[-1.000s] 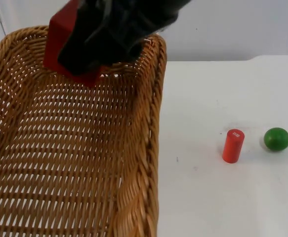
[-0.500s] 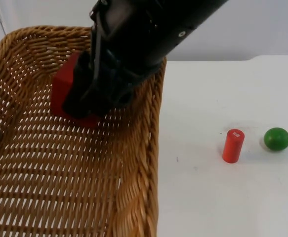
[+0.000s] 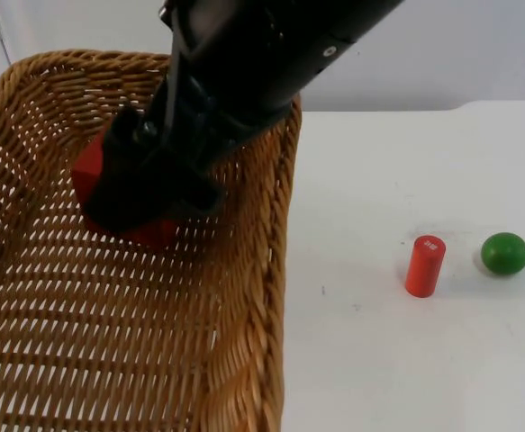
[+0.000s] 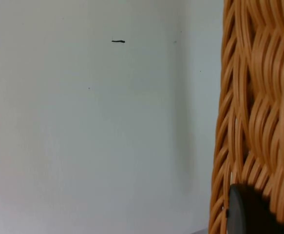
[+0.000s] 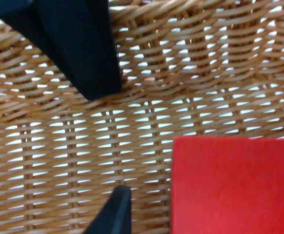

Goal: Pick up the basket with the left hand and place the object to the left of the red cylinder into the basket with the right hand.

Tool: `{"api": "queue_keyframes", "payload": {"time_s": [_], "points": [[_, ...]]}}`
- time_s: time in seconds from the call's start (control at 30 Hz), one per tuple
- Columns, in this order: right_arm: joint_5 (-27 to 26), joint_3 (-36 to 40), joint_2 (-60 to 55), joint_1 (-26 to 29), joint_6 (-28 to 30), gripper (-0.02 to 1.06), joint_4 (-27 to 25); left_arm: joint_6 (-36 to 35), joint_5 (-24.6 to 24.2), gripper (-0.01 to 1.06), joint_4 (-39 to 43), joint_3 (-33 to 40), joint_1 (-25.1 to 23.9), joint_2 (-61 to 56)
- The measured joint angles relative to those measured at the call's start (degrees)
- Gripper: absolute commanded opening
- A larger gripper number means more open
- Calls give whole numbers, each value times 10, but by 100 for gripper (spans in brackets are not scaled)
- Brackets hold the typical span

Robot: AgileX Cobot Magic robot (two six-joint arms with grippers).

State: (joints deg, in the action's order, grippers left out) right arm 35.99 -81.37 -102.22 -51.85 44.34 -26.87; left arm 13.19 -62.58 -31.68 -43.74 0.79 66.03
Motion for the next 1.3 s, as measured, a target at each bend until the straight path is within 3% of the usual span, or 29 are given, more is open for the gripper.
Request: {"api": "queue_keyframes", "payload": {"time_s": [0.43,0.7,0.97,1.3], "points": [[0,0,68,0,-26,100,0,0,0,0,0,0,0,0],[34,7,139,0,-49,100,0,0,0,0,10,0,0,0],[15,104,252,0,-56,100,0,0,0,0,16,0,0,0],[8,131,342,0,-65,100,0,7,0,0,17,0,0,0]]}}
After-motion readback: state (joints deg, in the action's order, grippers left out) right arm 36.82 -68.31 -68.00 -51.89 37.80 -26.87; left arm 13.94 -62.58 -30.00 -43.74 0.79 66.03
